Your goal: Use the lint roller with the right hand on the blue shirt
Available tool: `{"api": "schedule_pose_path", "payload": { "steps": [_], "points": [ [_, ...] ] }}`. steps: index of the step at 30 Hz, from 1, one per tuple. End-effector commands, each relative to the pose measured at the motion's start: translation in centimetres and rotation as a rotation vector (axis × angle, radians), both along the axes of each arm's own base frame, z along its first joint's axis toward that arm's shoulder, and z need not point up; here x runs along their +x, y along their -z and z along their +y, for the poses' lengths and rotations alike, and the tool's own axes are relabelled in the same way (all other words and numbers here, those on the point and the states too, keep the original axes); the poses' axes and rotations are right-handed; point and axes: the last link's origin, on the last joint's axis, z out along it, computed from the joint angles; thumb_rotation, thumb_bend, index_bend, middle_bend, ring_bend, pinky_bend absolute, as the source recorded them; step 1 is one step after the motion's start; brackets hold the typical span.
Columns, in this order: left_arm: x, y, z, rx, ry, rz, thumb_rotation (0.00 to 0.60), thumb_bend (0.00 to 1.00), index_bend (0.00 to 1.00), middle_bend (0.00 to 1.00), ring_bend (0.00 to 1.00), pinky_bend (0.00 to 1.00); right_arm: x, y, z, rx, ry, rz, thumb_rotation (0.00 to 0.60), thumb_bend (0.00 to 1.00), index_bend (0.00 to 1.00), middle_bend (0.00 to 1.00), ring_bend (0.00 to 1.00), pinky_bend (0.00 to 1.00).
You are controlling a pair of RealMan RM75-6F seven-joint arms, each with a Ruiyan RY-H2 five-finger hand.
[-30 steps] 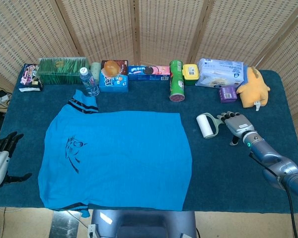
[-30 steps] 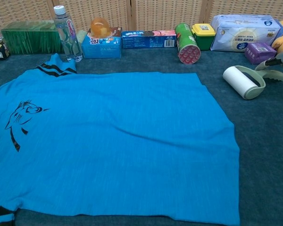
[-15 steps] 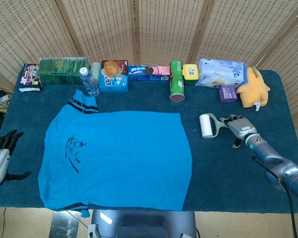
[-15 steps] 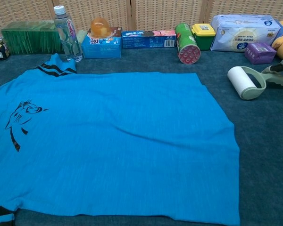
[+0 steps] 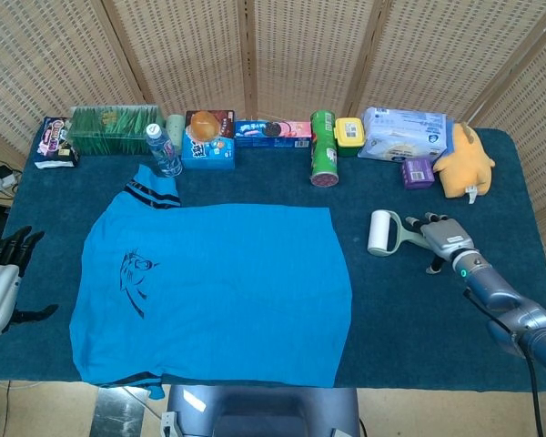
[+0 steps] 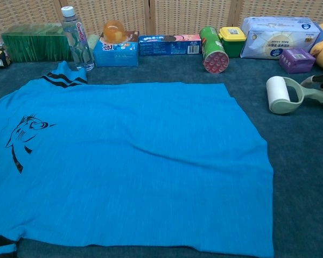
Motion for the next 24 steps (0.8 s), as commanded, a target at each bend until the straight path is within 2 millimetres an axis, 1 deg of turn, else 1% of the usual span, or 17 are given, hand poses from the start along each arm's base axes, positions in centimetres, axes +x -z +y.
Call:
{"api": "schedule_pose_path", "payload": {
  "steps": [1, 3, 5, 11, 15, 21, 23, 24],
  "points": [
    [0.06, 0.01, -0.03, 0.000, -0.002, -0.001, 0.600, 0.08, 0.00, 0.00, 0.00, 0.02, -0.15, 0.15, 0.11, -0.010, -0.001, -0.007, 0.600, 0.16, 0.07, 0.44, 0.13, 0.12],
    [0.08, -0.01, -0.06, 0.000, -0.005, -0.002, 0.600, 0.08, 0.00, 0.00, 0.00, 0.02, -0.19, 0.22, 0.11, -0.018, -0.003, -0.013, 0.600, 0.18, 0.13, 0.45, 0.14, 0.12],
    [0.08, -0.04, -0.09, 0.002, -0.006, -0.001, 0.600, 0.08, 0.00, 0.00, 0.00, 0.02, -0.14, 0.30, 0.08, -0.026, -0.003, -0.023, 0.600, 0.19, 0.20, 0.47, 0.16, 0.12],
    [0.15, -0.08, -0.13, 0.004, -0.009, -0.006, 0.600, 0.08, 0.00, 0.00, 0.00, 0.02, 0.11, 0.44, -0.05, -0.065, -0.014, -0.070, 0.600, 0.19, 0.39, 0.48, 0.19, 0.14],
    [0.21, -0.10, -0.04, 0.003, -0.007, -0.007, 0.600, 0.08, 0.00, 0.00, 0.00, 0.02, 0.00, 0.50, -0.09, -0.079, -0.013, -0.081, 0.600, 0.21, 0.43, 0.49, 0.19, 0.15],
    [0.20, -0.17, 0.06, 0.002, -0.008, -0.008, 0.600, 0.08, 0.00, 0.00, 0.00, 0.02, -0.10, 0.33, -0.20, -0.091, -0.012, -0.081, 0.600, 0.27, 0.47, 0.50, 0.20, 0.15],
    [0.18, -0.16, 0.10, 0.001, -0.008, -0.008, 0.600, 0.08, 0.00, 0.00, 0.00, 0.02, -0.07, 0.32, -0.21, -0.096, -0.018, -0.080, 0.600, 0.34, 0.49, 0.50, 0.20, 0.15],
    [0.18, -0.14, 0.10, -0.001, -0.008, -0.008, 0.600, 0.08, 0.00, 0.00, 0.00, 0.02, -0.07, 0.34, -0.22, -0.098, -0.020, -0.078, 0.600, 0.39, 0.50, 0.50, 0.20, 0.16]
  ]
}}
